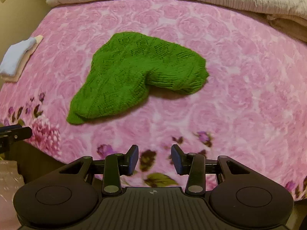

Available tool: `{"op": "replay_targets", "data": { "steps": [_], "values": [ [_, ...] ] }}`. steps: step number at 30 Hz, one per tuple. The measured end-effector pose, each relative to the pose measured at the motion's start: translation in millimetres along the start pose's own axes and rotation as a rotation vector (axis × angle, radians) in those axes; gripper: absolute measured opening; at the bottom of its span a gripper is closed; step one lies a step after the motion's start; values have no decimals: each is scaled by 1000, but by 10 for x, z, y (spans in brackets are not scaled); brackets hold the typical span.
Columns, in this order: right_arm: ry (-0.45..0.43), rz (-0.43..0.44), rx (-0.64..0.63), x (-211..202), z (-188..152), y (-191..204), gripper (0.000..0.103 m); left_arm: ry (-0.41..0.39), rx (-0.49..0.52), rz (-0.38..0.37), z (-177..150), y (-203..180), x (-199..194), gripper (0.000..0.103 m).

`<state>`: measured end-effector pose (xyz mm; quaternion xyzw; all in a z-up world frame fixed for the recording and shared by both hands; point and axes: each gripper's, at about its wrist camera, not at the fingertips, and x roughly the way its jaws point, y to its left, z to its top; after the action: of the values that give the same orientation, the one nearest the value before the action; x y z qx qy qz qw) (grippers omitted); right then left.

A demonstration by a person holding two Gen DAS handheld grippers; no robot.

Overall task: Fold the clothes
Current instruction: 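Open both grippers and reposition them over the crumpled vest, then grasp the vest edges with the left gripper while the right gripper grasps another edge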

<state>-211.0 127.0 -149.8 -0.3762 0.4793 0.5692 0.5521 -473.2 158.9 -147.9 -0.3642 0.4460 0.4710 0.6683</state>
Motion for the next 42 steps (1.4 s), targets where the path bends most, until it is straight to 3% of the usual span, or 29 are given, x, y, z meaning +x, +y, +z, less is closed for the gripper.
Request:
{"op": "replay_targets", "data": {
  "steps": [10, 17, 21, 29, 33, 35, 38, 39, 40, 41, 42],
  "values": [
    [-17, -42, 116, 190, 289, 436, 42, 44, 69, -27, 357, 555, 367, 32],
    [-26, -67, 261, 361, 188, 370, 43, 73, 40, -83, 322, 877, 831, 34],
    [-30, -77, 371, 453, 29, 161, 43, 111, -85, -157, 206, 1101, 1195, 35],
    [-4, -140, 433, 503, -205, -176, 43, 125, -555, -403, -14, 1554, 1908, 38],
    [7, -157, 419, 525, -217, -297, 43, 115, -742, -419, -51, 1640, 2221, 44],
    [7, -153, 405, 548, -192, -342, 43, 117, -792, -416, -49, 1614, 2371, 52],
    [18, -148, 383, 592, -142, -401, 43, 115, -839, -396, -42, 1543, 2521, 53],
    [23, -146, 376, 607, -123, -419, 43, 103, -851, -390, -42, 1516, 2538, 49],
    [26, -140, 371, 615, -113, -438, 43, 94, -845, -373, -34, 1484, 2531, 28],
    [29, -134, 367, 622, -102, -457, 43, 88, -824, -374, -29, 1449, 2513, 14],
    [29, -126, 364, 627, -86, -480, 43, 82, -800, -378, -24, 1413, 2495, 13]
  ]
}}
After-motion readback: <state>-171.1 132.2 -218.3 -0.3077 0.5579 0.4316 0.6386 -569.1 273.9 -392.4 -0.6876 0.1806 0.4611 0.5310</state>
